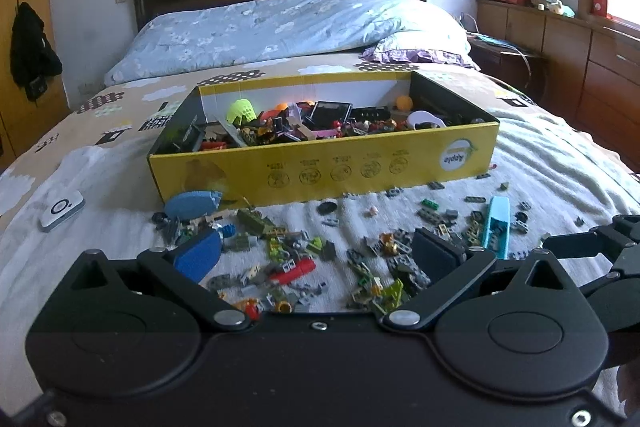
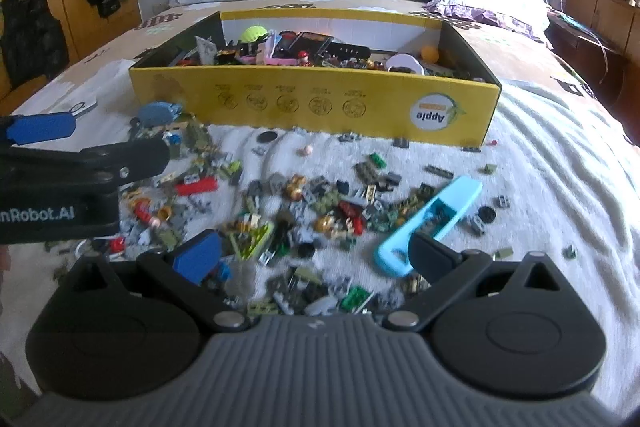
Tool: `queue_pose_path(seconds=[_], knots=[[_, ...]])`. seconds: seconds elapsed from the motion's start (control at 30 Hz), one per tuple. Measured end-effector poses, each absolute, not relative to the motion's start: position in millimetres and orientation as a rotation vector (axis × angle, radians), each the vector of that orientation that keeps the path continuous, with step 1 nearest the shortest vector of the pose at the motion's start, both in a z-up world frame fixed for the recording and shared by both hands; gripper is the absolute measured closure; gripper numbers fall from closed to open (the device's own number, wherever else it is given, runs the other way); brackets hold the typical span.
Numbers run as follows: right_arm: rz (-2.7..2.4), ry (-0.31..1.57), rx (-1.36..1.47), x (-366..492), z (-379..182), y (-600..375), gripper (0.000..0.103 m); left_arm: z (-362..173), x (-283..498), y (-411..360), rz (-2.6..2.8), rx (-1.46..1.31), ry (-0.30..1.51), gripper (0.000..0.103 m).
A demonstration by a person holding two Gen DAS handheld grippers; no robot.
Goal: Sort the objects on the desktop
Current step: 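Lower both open tools toward small bricks in the pile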
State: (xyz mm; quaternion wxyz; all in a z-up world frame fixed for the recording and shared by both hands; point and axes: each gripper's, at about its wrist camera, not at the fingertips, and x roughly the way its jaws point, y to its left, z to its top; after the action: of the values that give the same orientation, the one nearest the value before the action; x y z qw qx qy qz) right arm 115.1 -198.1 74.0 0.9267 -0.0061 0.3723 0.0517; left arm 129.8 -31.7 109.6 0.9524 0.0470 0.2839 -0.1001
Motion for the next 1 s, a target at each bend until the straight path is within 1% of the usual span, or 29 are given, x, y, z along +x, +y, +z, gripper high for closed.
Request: queue_pose_path(seconds=[0.3,0.63,1.0], knots=[[0.056,0.766,0.062,85,57,-194,0.000,94,97,-17,-0.191,0.070,0.602,0.001],[0.050,0.736,0.009,56,44,-175,0.000,66,65,13,-0.120,0.022,0.670,0.001],[0.032,0.705,-0.028,36,37,-170,0.000,60,50,21,-0.077,0.023,0.678,0.001]])
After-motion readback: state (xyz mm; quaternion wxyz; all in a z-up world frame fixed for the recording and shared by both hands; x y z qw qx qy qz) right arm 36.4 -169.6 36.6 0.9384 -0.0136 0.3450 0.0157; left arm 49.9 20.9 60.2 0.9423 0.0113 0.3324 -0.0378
